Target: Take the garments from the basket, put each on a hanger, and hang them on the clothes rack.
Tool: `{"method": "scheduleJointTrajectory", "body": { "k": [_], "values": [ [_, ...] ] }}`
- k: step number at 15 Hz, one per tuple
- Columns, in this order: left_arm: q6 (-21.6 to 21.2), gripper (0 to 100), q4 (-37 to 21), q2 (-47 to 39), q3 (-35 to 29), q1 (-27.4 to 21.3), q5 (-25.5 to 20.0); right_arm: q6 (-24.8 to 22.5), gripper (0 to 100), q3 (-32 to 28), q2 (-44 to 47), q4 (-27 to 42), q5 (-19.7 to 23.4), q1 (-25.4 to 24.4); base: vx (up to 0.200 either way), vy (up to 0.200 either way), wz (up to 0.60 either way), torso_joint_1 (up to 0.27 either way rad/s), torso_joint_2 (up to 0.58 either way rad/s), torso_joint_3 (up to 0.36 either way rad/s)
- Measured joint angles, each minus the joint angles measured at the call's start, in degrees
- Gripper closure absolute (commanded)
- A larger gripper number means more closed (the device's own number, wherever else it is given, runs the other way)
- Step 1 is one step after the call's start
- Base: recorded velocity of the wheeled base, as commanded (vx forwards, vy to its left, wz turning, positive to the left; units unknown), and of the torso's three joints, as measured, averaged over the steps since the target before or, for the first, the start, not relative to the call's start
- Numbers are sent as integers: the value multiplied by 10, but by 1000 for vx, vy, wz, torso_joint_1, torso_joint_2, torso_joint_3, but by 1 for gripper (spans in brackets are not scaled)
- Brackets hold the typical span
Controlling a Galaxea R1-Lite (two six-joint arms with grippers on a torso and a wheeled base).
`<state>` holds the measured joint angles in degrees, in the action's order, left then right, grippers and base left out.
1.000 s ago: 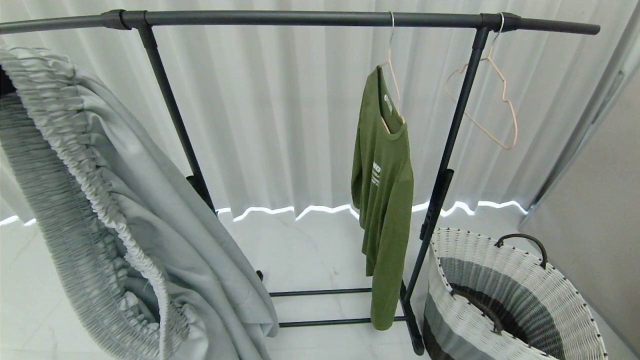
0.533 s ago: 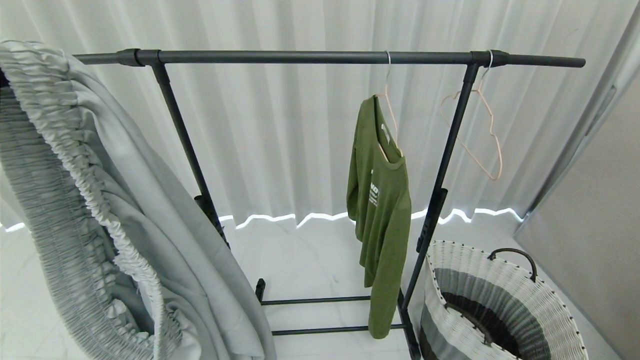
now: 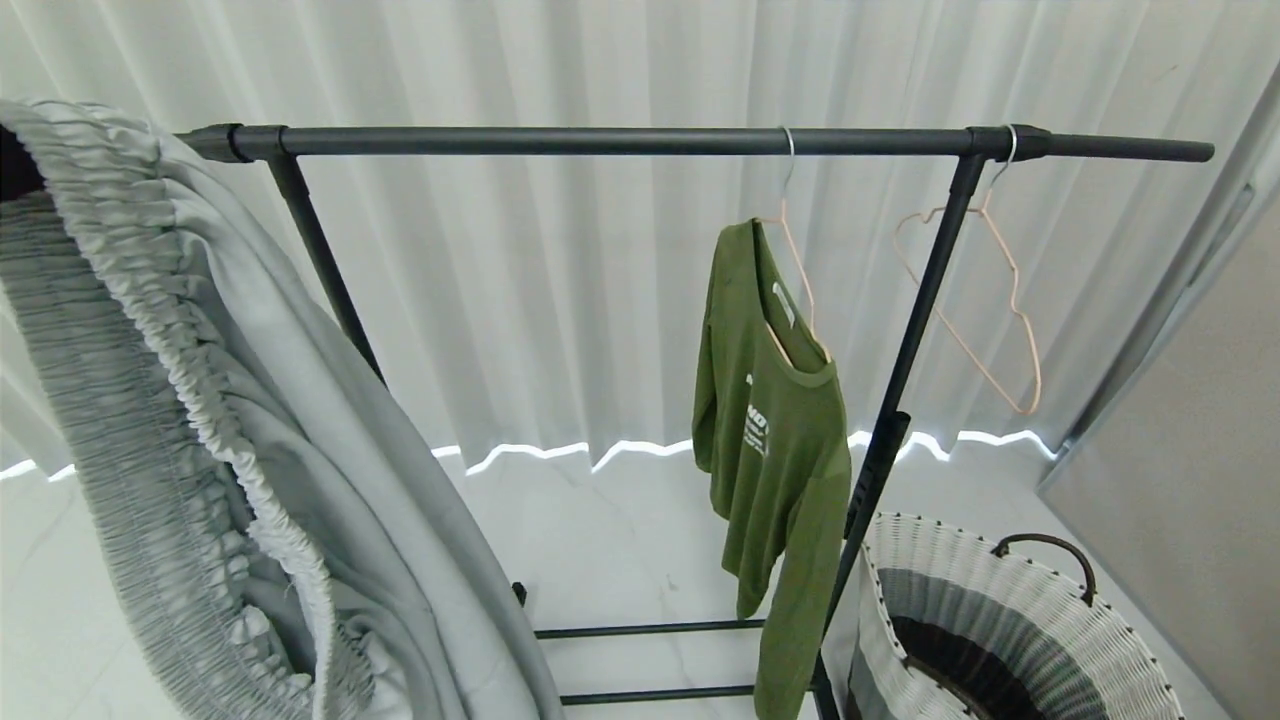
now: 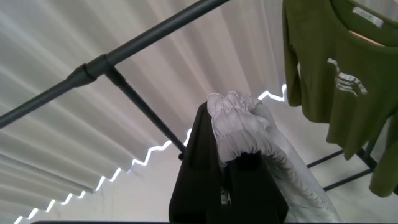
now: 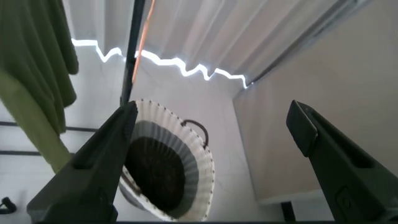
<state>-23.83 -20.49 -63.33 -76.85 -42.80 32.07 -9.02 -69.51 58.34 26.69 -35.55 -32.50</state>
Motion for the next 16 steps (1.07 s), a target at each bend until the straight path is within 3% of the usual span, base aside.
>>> {"method": "scheduleJointTrajectory", "body": {
  "k": [5, 7, 11, 16],
  "values": [
    [8, 100, 1, 0, 11, 0, -17, 27, 0, 17, 8, -1, 36, 9, 200, 0, 0, 0, 1, -1],
    [9, 100, 10, 1, 25, 0, -33, 47, 0, 26, 17, -3, 75, 28, 200, 0, 0, 0, 5, 5],
    [5, 100, 13, 5, 40, -1, -47, 89, 0, 28, 52, -13, 139, 78, 0, 0, 0, 0, 0, 0],
    [4, 100, 14, 15, 47, -13, -48, 188, 0, 27, 147, -59, 146, 96, 0, 0, 0, 0, 0, 0]
  ]
}}
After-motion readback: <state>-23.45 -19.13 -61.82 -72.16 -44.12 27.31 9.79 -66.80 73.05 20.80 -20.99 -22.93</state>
